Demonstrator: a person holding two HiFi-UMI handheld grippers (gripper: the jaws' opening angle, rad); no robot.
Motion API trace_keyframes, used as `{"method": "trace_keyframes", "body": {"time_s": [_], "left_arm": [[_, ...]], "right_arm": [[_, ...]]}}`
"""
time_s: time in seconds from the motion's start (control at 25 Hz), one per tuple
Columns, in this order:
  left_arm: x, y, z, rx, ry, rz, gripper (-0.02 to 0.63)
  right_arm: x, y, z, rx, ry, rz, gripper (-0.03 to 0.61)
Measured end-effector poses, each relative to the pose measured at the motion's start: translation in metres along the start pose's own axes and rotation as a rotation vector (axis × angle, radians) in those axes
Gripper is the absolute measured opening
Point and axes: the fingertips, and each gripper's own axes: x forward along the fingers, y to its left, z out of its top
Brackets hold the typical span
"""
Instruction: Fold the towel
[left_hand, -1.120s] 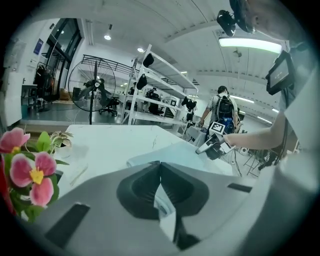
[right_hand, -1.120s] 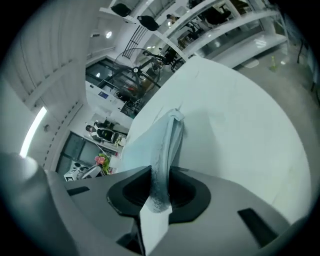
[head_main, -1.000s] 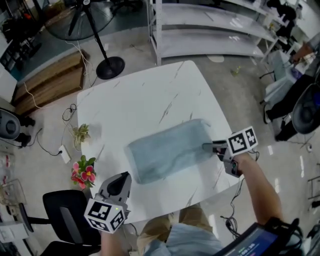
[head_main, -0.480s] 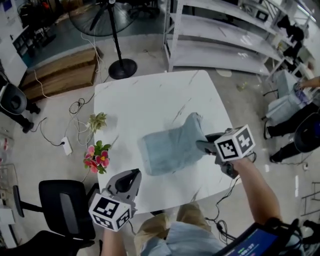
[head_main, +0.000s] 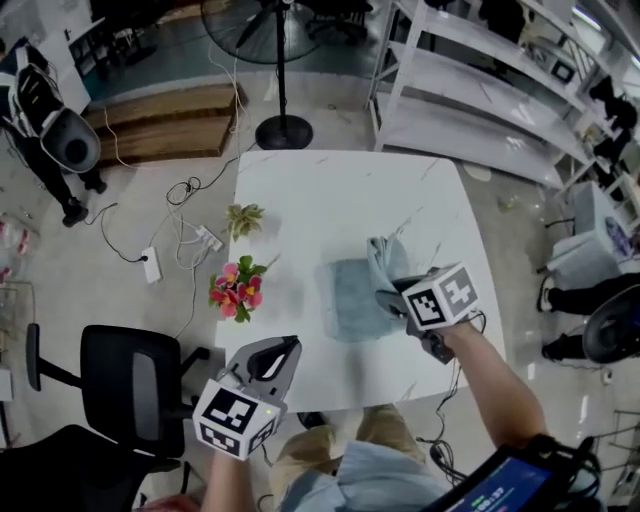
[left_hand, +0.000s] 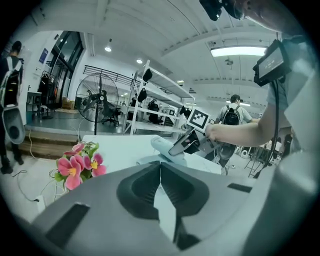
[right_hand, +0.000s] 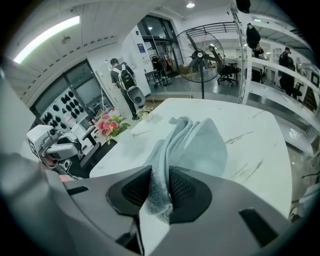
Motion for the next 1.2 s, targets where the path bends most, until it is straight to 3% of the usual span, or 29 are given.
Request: {"method": "trace_keyframes", "body": {"time_s": [0.72, 1.0, 1.2], "left_arm": [[-0.018, 0.019, -0.033, -0.076, 0.036, 0.053, 0.009], [-0.008, 0.018, -0.025, -0.075, 0.027, 0.036, 0.009], [-0.001, 0.015, -0.015, -0.07, 0.019, 0.023, 0.009]], "right_arm": [[0.086, 0.02, -0.019, -0.125, 0.157, -0.038, 0.11], [0.074, 0.043, -0.013, -0.167, 0.12, 0.058, 0.207], [0.042, 0.068, 0.0, -0.213, 0.037, 0.138, 0.259]]}}
